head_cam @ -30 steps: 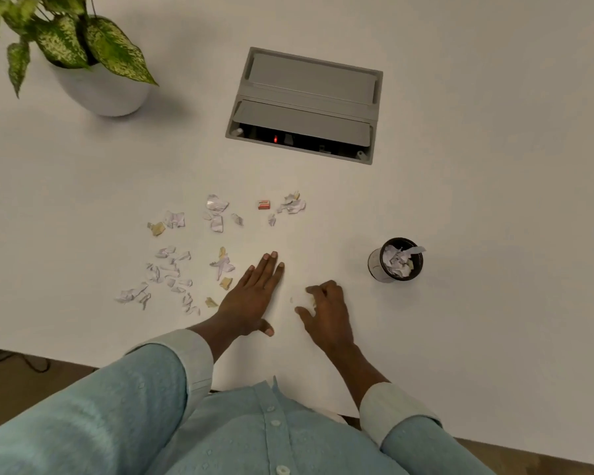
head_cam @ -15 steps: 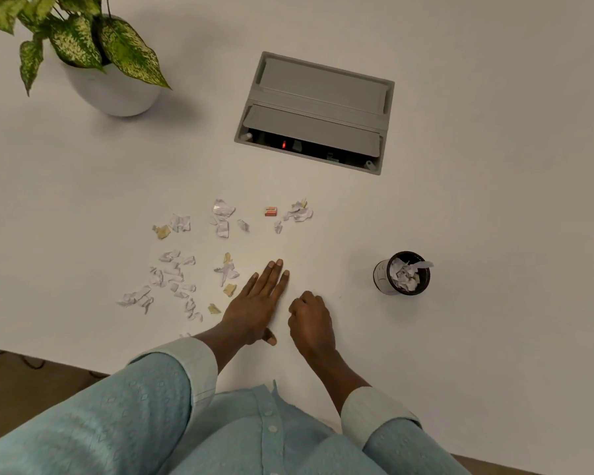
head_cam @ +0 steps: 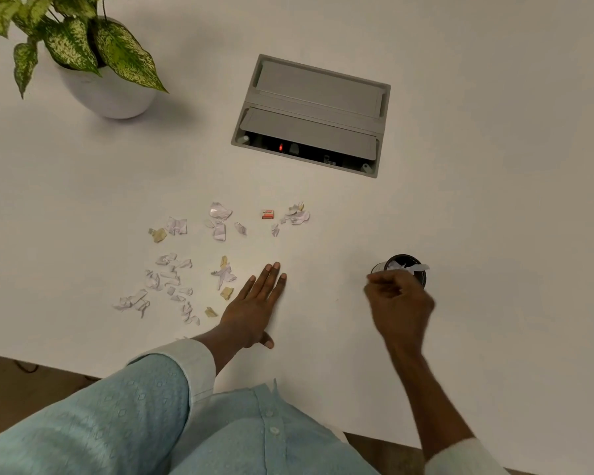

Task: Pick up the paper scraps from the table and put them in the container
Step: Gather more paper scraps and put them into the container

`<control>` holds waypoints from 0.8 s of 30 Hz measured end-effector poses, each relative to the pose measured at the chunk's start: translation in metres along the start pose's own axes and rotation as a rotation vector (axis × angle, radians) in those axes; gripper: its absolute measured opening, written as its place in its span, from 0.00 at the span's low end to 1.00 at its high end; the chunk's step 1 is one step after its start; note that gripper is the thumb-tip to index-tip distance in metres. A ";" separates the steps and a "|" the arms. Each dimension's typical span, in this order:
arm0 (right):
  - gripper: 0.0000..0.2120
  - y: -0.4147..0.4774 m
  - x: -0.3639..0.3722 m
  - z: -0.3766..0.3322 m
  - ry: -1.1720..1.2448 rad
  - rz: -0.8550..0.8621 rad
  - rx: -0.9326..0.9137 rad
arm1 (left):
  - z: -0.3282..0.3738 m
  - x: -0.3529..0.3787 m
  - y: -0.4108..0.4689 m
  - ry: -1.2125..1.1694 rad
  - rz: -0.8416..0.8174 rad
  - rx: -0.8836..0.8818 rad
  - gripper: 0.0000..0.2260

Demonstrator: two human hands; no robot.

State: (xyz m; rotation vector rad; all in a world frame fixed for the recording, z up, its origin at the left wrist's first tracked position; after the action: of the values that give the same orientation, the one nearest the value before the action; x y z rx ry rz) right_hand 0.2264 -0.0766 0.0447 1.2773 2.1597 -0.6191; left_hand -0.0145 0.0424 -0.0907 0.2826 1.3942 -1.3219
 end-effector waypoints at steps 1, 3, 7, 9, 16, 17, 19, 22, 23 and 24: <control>0.09 0.007 -0.015 -0.006 0.001 0.054 -0.042 | 0.000 0.000 0.000 -0.005 0.002 0.002 0.70; 0.08 0.022 -0.035 -0.008 -0.027 0.118 -0.091 | 0.000 0.000 0.000 -0.007 0.009 0.005 0.70; 0.09 0.046 -0.039 0.012 -0.119 0.131 -0.098 | -0.001 0.000 0.000 -0.008 0.019 0.005 0.70; 0.07 0.050 -0.032 0.024 -0.164 0.087 -0.049 | -0.001 0.001 0.000 -0.006 0.023 0.009 0.70; 0.06 0.026 -0.025 0.024 -0.269 0.136 -0.136 | 0.000 0.003 0.000 0.039 0.036 -0.015 0.70; 0.07 0.020 -0.023 0.022 -0.265 0.135 -0.169 | 0.001 0.003 0.000 0.045 0.042 -0.014 0.70; 0.09 0.006 -0.016 0.017 -0.225 0.102 -0.230 | 0.001 0.004 -0.001 0.048 0.044 -0.016 0.70; 0.12 -0.019 0.004 0.009 -0.176 0.001 -0.301 | 0.002 -0.001 -0.005 0.008 0.053 0.004 0.66; 0.12 -0.028 0.012 0.008 -0.161 -0.041 -0.312 | 0.002 -0.003 -0.007 -0.014 0.061 0.019 0.62; 0.13 -0.037 0.021 0.007 -0.143 -0.082 -0.315 | 0.001 -0.004 -0.011 -0.035 0.072 0.037 0.56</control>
State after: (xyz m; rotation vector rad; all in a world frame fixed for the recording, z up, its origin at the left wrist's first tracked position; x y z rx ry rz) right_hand 0.1869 -0.0835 0.0294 0.9533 2.0980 -0.3701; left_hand -0.0210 0.0401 -0.0811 0.3306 1.3193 -1.2884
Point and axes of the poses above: each hand's wrist, its own y-axis towards the middle knuckle, its own x-axis out of the palm, z = x × y, the point moved 5 cm from there along y, towards the middle knuckle, and after that the axes turned 6 degrees about x, right-handed, at the moved point
